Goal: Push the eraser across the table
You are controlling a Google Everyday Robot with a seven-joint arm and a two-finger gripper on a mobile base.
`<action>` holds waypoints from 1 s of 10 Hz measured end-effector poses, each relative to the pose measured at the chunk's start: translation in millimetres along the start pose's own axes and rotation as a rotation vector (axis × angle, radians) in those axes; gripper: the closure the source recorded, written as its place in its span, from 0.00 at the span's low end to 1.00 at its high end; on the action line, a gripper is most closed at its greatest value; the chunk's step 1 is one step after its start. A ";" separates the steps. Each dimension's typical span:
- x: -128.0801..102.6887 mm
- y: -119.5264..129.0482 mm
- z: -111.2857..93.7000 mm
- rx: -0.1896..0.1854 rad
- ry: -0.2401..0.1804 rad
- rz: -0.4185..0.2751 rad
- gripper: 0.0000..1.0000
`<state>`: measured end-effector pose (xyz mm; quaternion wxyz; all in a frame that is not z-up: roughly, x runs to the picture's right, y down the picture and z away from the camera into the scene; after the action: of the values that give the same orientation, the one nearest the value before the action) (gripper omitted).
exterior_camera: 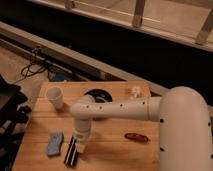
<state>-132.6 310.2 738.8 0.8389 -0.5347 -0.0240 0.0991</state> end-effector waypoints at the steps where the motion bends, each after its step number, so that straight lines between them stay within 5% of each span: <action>1: -7.2 1.0 -0.4 -0.001 -0.006 -0.017 1.00; 8: -58.4 13.6 -5.9 0.011 -0.022 -0.135 1.00; 10: -61.3 14.7 -20.7 0.053 -0.021 -0.145 1.00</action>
<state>-191.7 286.0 720.7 0.8575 -0.5079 -0.0687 0.0444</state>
